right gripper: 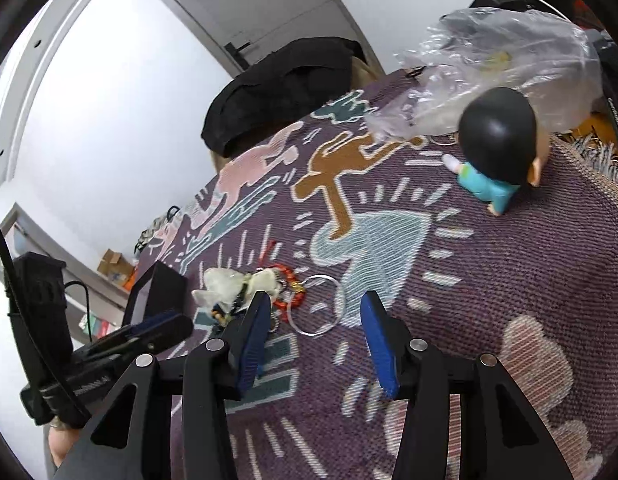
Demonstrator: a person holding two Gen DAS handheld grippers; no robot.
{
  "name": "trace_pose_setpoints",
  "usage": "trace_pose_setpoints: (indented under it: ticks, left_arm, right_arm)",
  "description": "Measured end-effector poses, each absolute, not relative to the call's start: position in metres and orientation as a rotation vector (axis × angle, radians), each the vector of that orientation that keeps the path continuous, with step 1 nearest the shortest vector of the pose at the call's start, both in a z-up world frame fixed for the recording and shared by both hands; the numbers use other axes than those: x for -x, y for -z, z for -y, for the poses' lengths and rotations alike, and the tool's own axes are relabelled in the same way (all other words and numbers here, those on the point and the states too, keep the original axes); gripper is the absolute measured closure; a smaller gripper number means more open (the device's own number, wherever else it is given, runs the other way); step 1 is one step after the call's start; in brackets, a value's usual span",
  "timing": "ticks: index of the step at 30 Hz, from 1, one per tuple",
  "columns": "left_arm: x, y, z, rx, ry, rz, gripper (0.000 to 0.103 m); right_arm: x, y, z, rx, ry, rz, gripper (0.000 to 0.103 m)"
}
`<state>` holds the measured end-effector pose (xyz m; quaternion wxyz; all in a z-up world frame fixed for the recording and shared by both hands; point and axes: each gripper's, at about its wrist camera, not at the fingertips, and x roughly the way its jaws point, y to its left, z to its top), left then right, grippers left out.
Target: Organize jewelry
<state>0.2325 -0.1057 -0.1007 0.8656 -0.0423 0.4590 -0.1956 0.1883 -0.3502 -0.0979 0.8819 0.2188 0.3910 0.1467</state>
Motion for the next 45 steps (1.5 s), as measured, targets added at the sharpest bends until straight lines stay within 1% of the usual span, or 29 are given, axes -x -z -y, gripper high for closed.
trace_pose_setpoints:
  ticks: [13, 14, 16, 17, 18, 19, 31, 33, 35, 45]
  left_arm:
    - [-0.259, 0.13, 0.123, 0.051, 0.404, -1.045, 0.068]
    - [-0.26, 0.13, 0.123, 0.05, 0.401, -1.041, 0.07]
    - [-0.261, 0.13, 0.123, 0.044, 0.394, -1.041, 0.078]
    - [-0.261, 0.13, 0.122, 0.041, 0.39, -1.042, 0.088]
    - [-0.262, 0.13, 0.12, 0.046, 0.392, -1.049, 0.094]
    - [-0.263, 0.131, 0.119, 0.059, 0.399, -1.053, 0.095]
    - [-0.254, 0.093, 0.086, 0.151, 0.416, -0.957, 0.095]
    - [-0.252, 0.086, 0.079, 0.164, 0.413, -0.937, 0.095]
    - [-0.25, 0.078, 0.07, 0.181, 0.411, -0.916, 0.095]
    - [-0.239, 0.052, 0.034, 0.245, 0.401, -0.835, 0.095]
  right_arm:
    - [-0.191, 0.104, 0.365, -0.486, -0.295, -0.815, 0.054]
    - [-0.192, 0.104, 0.365, -0.486, -0.295, -0.816, 0.054]
    - [-0.192, 0.104, 0.365, -0.486, -0.293, -0.817, 0.054]
    - [-0.192, 0.105, 0.366, -0.486, -0.291, -0.819, 0.054]
    - [-0.193, 0.105, 0.365, -0.485, -0.288, -0.821, 0.054]
    - [-0.194, 0.106, 0.365, -0.481, -0.286, -0.823, 0.054]
    - [-0.218, 0.104, 0.326, -0.271, -0.262, -0.894, 0.053]
    - [-0.222, 0.104, 0.318, -0.222, -0.26, -0.912, 0.046]
    - [-0.226, 0.104, 0.309, -0.16, -0.241, -0.919, 0.044]
    - [-0.235, 0.121, 0.274, 0.067, -0.262, -0.996, 0.044]
